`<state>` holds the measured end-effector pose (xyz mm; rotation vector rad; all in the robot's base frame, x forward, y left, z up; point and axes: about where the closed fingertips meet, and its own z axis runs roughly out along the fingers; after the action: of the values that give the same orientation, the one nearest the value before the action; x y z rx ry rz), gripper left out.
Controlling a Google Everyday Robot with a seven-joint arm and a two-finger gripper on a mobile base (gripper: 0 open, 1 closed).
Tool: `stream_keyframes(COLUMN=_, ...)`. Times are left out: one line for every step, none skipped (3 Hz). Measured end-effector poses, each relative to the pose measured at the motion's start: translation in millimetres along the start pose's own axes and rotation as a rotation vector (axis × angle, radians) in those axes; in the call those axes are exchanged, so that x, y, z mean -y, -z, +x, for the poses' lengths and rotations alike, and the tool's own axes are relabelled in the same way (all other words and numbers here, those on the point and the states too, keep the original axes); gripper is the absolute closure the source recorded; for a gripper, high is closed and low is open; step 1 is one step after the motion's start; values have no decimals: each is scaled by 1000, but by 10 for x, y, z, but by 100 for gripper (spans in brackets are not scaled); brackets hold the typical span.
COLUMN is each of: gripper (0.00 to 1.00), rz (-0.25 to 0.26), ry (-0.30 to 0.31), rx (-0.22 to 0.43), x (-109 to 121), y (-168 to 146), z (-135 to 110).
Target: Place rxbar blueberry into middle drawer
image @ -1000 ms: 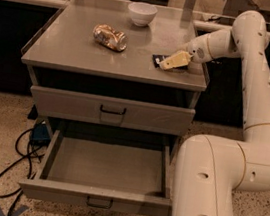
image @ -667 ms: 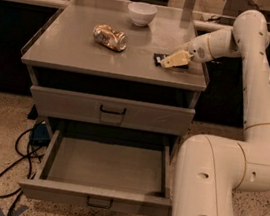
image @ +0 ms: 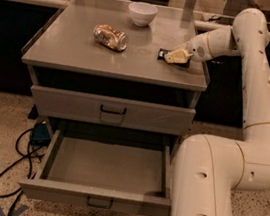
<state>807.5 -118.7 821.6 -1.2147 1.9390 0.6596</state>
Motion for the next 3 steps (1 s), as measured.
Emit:
stream_keyframes(gripper=100, rz=11, ry=2, rx=-26, x=-133, y=278, z=-223)
stream_keyframes(gripper=100, rz=1, ry=19, rx=-19, x=-373, y=622, z=-549)
stream_keyframes(gripper=100, rz=-20, ry=17, rx=12, x=-632, y=954, z=-845)
